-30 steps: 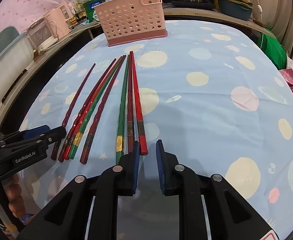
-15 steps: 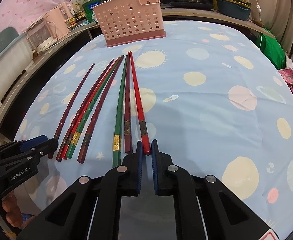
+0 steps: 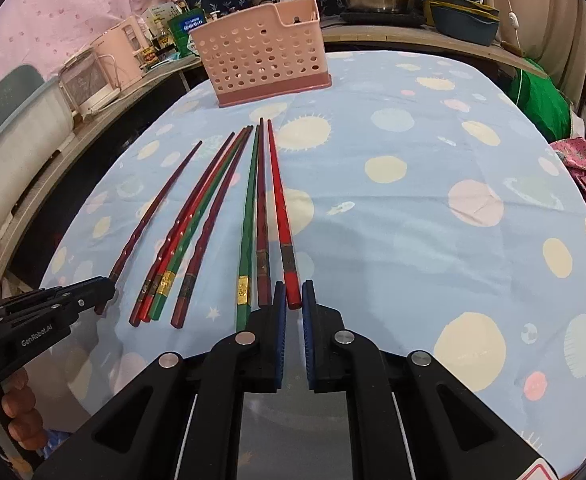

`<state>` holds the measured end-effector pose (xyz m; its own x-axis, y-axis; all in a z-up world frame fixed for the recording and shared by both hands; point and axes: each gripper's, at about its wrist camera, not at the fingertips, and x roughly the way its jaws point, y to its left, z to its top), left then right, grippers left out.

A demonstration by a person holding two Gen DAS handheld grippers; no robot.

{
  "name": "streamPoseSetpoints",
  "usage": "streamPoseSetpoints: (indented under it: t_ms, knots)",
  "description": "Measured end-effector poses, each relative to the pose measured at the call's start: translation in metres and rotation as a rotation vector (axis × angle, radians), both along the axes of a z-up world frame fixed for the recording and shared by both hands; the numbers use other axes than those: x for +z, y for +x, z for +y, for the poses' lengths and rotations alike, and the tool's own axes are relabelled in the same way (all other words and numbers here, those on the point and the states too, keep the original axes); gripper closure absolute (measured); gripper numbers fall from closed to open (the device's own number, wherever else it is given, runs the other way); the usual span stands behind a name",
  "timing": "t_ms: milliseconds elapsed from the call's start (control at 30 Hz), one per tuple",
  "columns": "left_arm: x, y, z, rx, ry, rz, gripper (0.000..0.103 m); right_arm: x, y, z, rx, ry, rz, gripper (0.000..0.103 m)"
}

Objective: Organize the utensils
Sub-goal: 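Grasp a dark red chopstick with the left tool while the right tool grasps a red chopstick, then lift both chopsticks and carry them over the pink caddy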

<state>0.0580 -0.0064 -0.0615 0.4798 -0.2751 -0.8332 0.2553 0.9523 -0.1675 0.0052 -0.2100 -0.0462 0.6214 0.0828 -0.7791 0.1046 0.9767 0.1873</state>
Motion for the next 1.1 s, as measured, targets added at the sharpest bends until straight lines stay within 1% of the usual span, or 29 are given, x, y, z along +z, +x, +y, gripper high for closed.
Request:
streamPoseSetpoints:
  t_ms: [200, 367, 633, 833, 1100]
  knots:
    - [0.03, 0.001, 0.005, 0.004, -0.051, -0.042, 0.096, 0.037, -0.003, -0.011, -0.032, 0.028, -0.077, 0.095]
    - [0.06, 0.006, 0.01, 0.02, -0.073, -0.11, 0.096, 0.072, -0.002, -0.021, -0.052, 0.054, -0.15, 0.095]
    - [0.109, 0.027, 0.02, 0.057, -0.11, -0.216, 0.096, 0.124, 0.009, -0.034, -0.061, 0.042, -0.272, 0.096]
    - [0.141, 0.052, 0.022, 0.072, -0.128, -0.284, 0.096, 0.15, 0.029, -0.046, -0.068, 0.056, -0.326, 0.096]
    - [0.169, 0.086, 0.016, 0.076, -0.132, -0.341, 0.096, 0.177, 0.058, -0.06, -0.083, 0.08, -0.374, 0.096]
